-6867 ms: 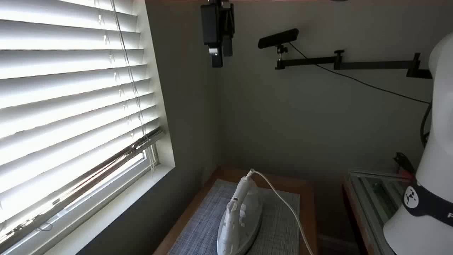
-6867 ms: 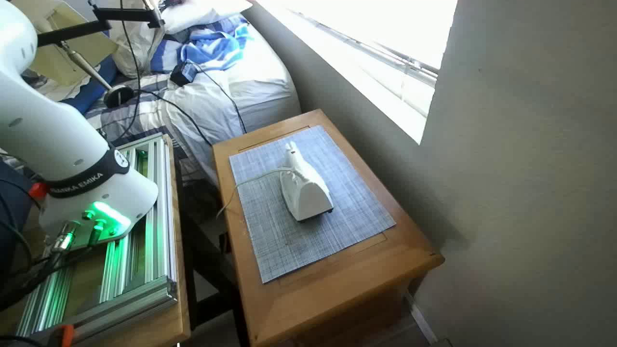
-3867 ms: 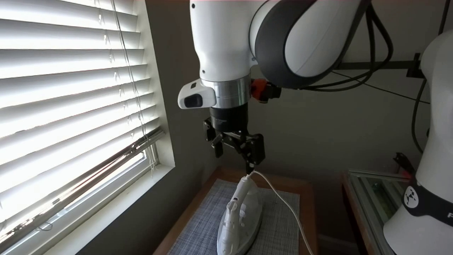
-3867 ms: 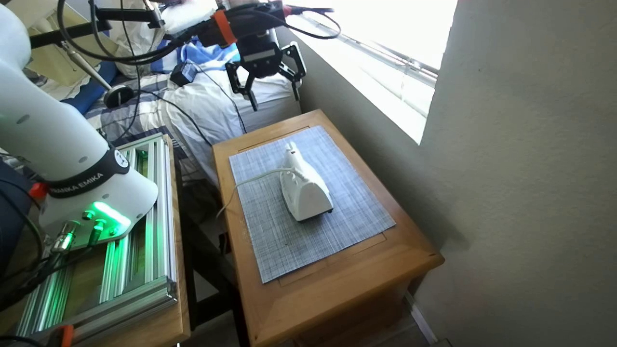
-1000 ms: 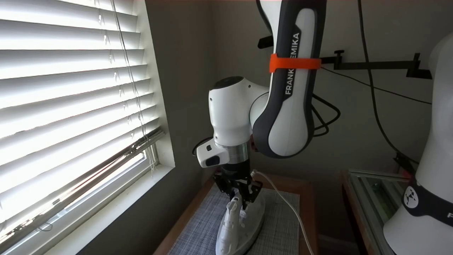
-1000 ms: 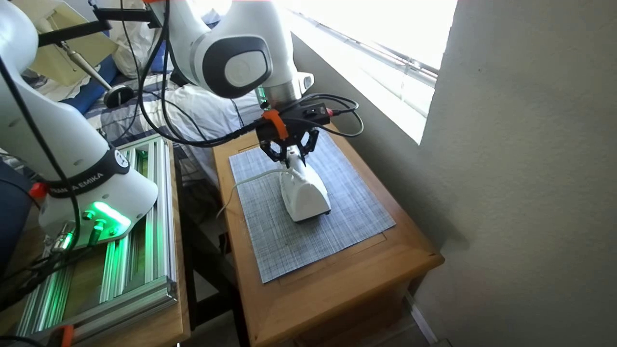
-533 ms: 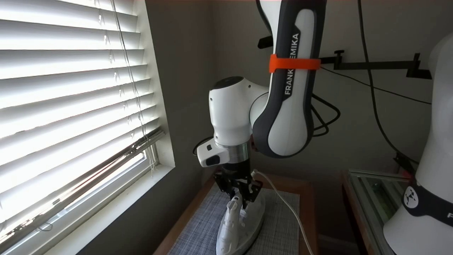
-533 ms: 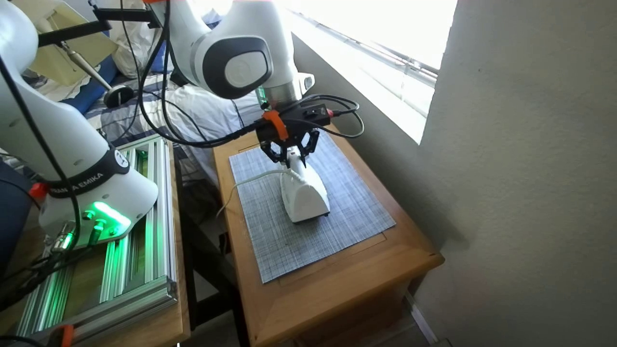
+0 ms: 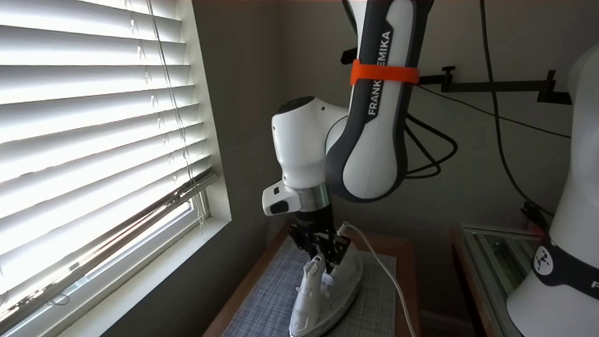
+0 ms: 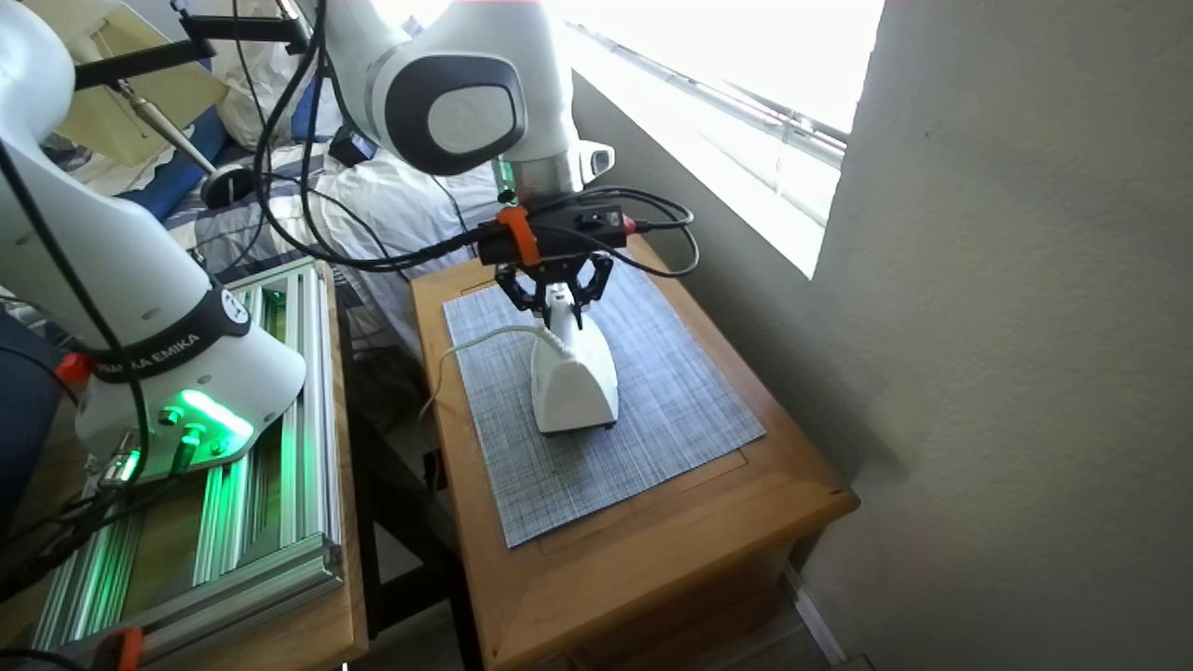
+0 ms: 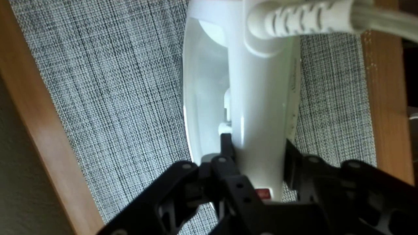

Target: Rotate the iron to face the window then press the button on the handle.

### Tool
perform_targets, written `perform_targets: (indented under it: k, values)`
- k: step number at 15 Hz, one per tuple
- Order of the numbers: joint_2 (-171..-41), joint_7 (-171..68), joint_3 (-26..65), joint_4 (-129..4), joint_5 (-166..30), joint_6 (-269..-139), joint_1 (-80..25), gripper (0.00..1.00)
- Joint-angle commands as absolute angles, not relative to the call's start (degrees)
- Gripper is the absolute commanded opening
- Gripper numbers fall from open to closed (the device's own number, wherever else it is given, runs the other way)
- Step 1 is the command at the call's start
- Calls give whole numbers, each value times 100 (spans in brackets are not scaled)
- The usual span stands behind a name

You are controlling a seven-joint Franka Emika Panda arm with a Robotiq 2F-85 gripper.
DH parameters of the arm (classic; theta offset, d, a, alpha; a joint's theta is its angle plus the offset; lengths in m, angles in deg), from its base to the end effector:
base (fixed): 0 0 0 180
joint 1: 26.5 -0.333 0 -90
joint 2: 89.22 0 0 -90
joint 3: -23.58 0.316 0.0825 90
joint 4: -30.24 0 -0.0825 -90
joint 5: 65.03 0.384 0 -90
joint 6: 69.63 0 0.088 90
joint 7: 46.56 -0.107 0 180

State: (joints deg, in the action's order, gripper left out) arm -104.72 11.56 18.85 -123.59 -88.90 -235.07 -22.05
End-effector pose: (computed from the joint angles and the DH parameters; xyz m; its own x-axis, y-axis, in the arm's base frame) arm 0.3901 -0.0423 0.1396 0.2981 0.9458 -0.1291 0.9523 -0.3039 -0.0269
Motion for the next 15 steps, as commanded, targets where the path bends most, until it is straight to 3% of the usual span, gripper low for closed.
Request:
perform_targets:
  k: [1,15]
  values:
    - [-9911,849,2133,-12398,-8265,-23008,-2053,11]
    - [-9729,-2247,2151,-12497,-7643,-23051,-2183,11]
